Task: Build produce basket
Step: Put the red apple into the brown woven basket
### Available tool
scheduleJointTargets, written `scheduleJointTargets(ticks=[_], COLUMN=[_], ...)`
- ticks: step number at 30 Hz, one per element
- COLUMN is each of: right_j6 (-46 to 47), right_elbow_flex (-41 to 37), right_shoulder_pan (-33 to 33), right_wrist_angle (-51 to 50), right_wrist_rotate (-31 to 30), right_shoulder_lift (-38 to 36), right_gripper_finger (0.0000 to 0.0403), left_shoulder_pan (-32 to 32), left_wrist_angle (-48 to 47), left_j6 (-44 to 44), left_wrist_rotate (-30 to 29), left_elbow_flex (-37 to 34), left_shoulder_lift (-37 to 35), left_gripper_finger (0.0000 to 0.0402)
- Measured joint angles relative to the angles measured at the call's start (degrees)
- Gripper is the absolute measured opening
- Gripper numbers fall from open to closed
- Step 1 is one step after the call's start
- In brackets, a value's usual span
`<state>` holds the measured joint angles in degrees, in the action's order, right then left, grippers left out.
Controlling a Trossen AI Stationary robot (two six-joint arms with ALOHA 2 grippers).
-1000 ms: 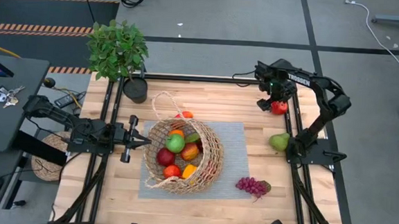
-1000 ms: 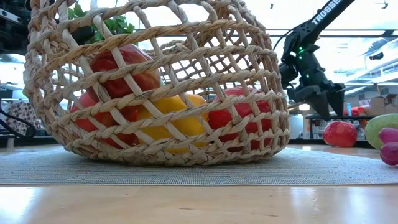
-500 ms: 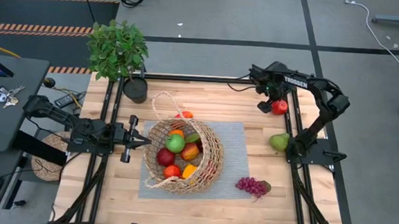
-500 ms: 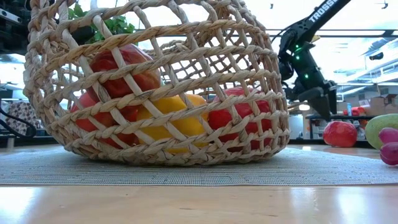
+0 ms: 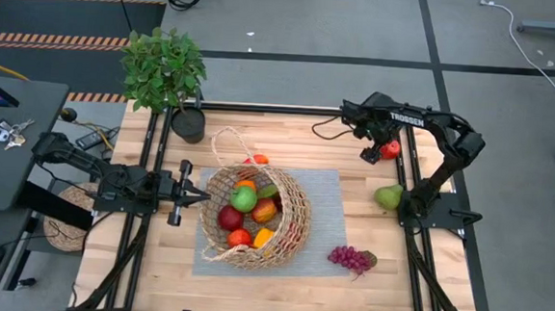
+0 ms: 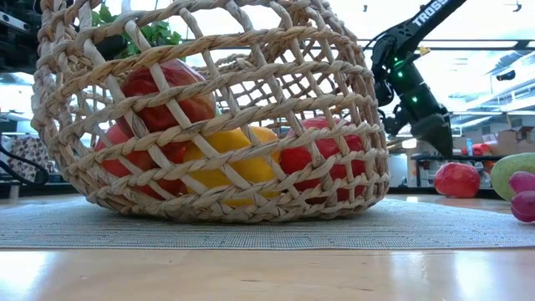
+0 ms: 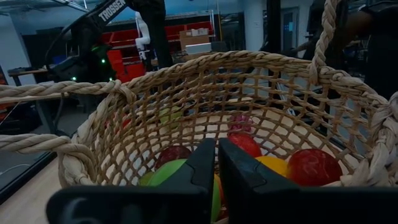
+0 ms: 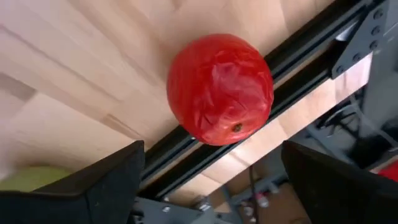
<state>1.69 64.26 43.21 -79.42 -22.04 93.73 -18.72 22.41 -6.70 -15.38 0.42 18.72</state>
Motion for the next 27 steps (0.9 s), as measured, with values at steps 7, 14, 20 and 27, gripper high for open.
scheduleJointTargets(ticks=[7,14,20,27], right_j6=[0.66,-2.28,-3.93,-7.72], right_elbow_flex=[-1.91,-1.91,-1.91,-1.85], right_shoulder_pan=[-1.25,-2.41,-2.37,-2.24], right_wrist_angle=[-0.7,-0.63,-1.11,-1.41], right_wrist_rotate=[-5.09,-6.23,-13.08,-16.28], right_shoulder_lift=[3.43,10.53,16.13,19.93], right_gripper_finger=[0.0375,0.0375,0.0375,0.0375], left_shoulder_pan=[0.02,0.02,0.01,0.01], left_wrist_angle=[0.0,0.0,0.0,0.0], left_j6=[0.0,0.0,0.0,0.0], left_wrist_rotate=[0.0,0.0,0.0,0.0], left_elbow_flex=[-0.02,0.0,-0.01,-0.02], left_shoulder_lift=[0.02,0.0,0.01,0.01], left_gripper_finger=[0.0035,0.0031,0.003,0.0035])
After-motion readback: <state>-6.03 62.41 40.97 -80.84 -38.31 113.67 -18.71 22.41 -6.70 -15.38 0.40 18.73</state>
